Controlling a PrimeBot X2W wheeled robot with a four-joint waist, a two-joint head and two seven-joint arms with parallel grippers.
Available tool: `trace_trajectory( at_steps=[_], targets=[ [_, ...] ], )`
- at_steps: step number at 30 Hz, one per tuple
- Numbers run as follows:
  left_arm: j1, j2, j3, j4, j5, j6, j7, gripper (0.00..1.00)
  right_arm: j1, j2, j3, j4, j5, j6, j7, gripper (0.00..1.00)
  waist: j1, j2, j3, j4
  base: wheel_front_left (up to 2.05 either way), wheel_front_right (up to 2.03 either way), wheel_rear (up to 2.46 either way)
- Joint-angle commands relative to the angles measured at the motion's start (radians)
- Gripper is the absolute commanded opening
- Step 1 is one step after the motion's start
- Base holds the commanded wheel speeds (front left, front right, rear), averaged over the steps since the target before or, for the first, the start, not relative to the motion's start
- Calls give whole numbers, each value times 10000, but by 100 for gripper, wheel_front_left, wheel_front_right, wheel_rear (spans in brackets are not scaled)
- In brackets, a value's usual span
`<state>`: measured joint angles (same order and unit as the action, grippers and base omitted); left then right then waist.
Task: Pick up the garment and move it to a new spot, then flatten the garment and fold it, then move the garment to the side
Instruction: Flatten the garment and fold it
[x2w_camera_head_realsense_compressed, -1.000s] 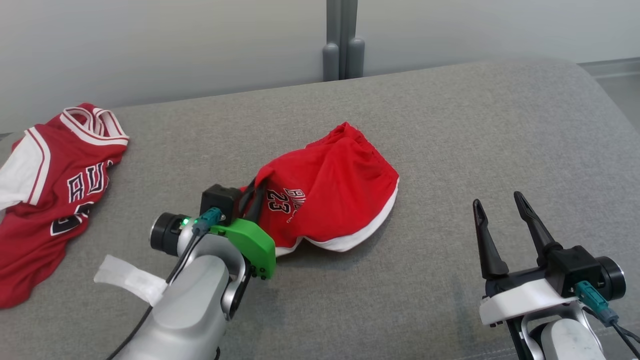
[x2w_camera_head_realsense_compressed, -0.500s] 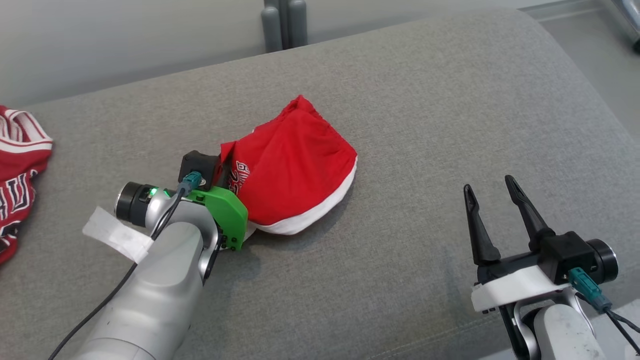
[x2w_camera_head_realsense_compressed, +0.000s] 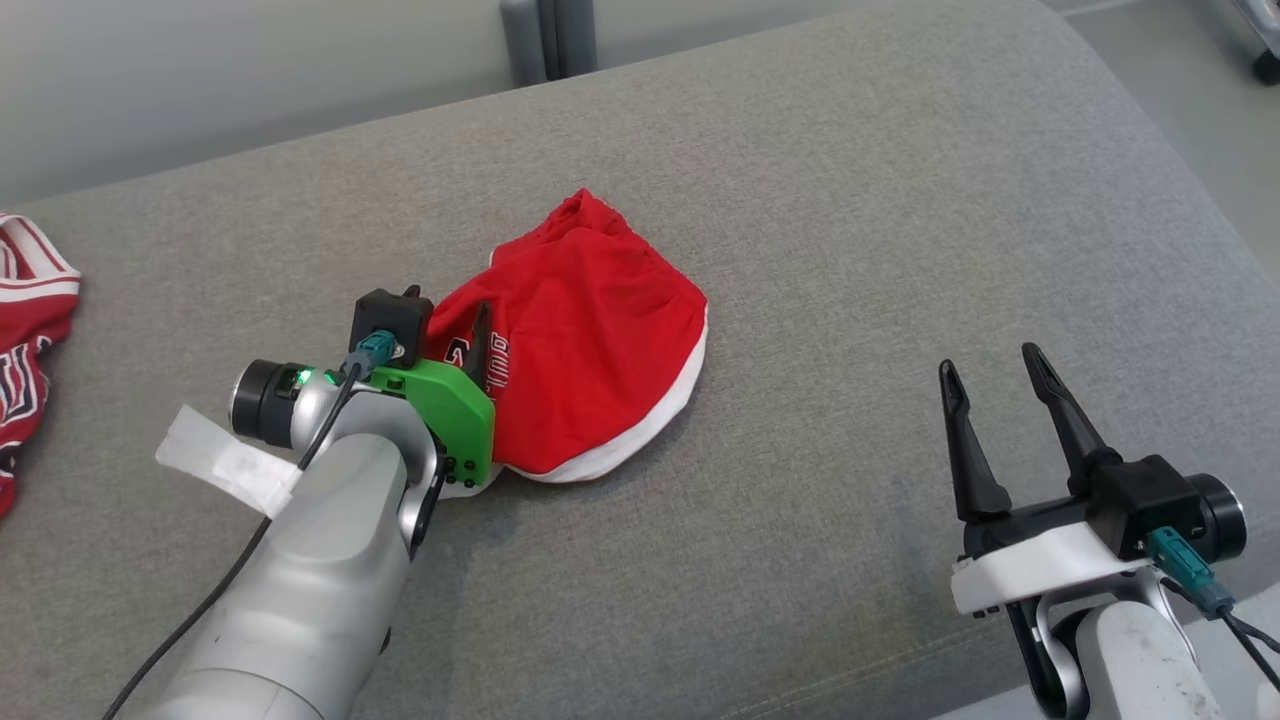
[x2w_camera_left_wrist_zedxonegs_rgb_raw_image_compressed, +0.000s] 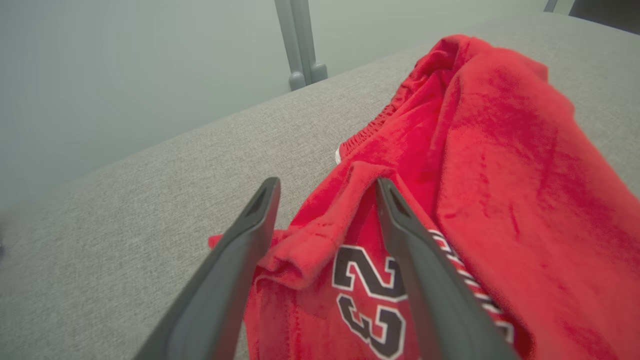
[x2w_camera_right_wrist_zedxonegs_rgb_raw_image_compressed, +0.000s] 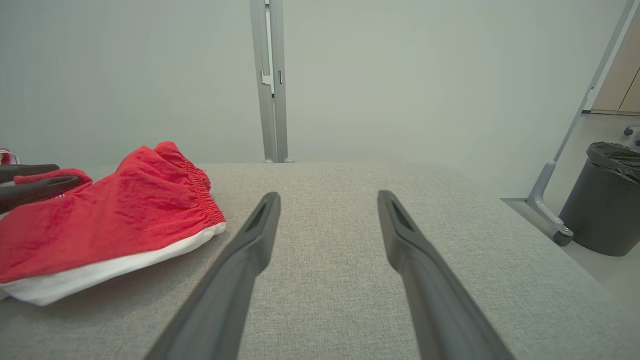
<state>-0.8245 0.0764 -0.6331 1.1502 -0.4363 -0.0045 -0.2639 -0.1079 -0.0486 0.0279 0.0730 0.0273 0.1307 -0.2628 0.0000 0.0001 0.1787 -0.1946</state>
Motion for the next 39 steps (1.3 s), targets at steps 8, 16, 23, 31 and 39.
trace_trajectory(
  at_steps=[8,16,23,31,39],
  targets=[
    [1139,-80,788,-1454,-210,-15,-1,100,219,-34,-242,146,-1,1,-40,100,0,-1,-830,1002,0,0,0],
    [2842,-111,1727,-3308,-50,-30,-1,100,506,-35,-383,262,60,1,-40,100,0,-1,-1412,1566,0,0,0],
    [4364,-122,2415,-4619,320,16,-1,100,623,-35,-459,350,104,1,-40,100,0,-1,-1667,1777,0,0,0],
    [5650,-136,3290,-5915,595,-2,-1,100,641,-35,-431,411,133,1,-40,100,0,-1,-1734,1831,0,0,0],
    [6360,-179,3614,-6820,932,-82,-1,100,-89,-111,-318,1264,-237,1,-40,100,0,-1,-1493,2351,0,0,0]
  ],
)
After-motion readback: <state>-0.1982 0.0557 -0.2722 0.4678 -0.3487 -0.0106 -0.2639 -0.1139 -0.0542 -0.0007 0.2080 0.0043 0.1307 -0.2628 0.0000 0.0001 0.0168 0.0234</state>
